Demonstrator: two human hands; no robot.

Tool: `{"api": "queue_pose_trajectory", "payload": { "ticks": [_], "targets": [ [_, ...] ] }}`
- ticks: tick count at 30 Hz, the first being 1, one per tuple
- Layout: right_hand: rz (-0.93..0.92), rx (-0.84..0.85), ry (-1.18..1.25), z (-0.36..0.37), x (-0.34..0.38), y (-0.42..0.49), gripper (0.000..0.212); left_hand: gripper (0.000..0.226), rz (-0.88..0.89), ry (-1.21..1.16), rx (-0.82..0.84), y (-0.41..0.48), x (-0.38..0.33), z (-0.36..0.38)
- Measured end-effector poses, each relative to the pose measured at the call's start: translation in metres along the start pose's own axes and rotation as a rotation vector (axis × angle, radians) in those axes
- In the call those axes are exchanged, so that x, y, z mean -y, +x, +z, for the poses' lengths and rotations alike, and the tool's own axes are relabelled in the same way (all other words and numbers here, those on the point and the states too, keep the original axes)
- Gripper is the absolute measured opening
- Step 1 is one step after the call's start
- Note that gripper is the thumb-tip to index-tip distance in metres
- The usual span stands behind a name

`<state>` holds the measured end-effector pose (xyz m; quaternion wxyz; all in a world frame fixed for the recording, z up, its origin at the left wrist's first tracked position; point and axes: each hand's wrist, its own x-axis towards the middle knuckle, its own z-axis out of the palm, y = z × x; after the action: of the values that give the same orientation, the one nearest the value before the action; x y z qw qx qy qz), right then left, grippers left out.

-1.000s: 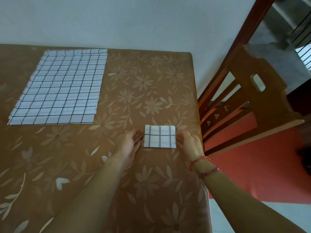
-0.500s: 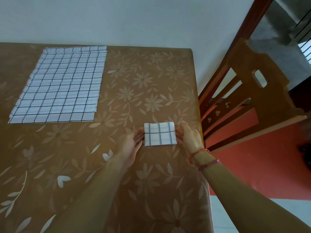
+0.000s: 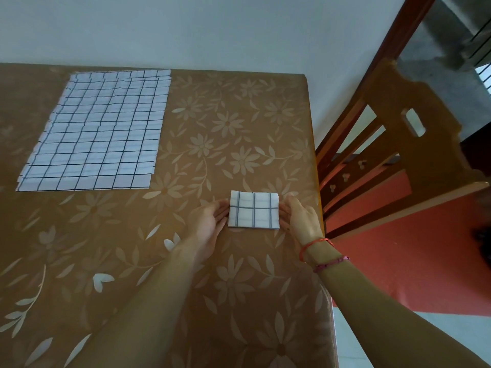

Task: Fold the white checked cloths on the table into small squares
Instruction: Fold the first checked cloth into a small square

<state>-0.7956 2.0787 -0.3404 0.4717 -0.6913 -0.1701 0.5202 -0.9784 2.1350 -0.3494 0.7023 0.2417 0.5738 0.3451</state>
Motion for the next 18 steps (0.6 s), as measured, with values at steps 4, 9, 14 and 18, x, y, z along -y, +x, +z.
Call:
{"api": "queue_pose_trajectory", "payload": {
  "ticks": [4, 9, 14, 18],
  "targets": [
    [0.002, -0.008, -0.001, 0.0, 0.0, 0.001, 0.033, 0.028, 0.004, 0.007, -0.006, -0.001, 0.0, 0.0],
    [0.014, 0.002, -0.047, 0.001, 0.002, -0.001, 0.045, 0.027, 0.011, 0.037, 0.005, -0.001, 0.001, -0.003],
    [0.002, 0.016, -0.107, -0.002, 0.004, -0.002, 0.051, 0.021, 0.045, 0.092, -0.008, -0.002, -0.003, -0.006],
    [-0.096, 0.024, -0.233, -0.004, 0.008, -0.012, 0.033, 0.017, 0.197, 0.317, -0.107, -0.02, -0.012, -0.013]
  ]
}}
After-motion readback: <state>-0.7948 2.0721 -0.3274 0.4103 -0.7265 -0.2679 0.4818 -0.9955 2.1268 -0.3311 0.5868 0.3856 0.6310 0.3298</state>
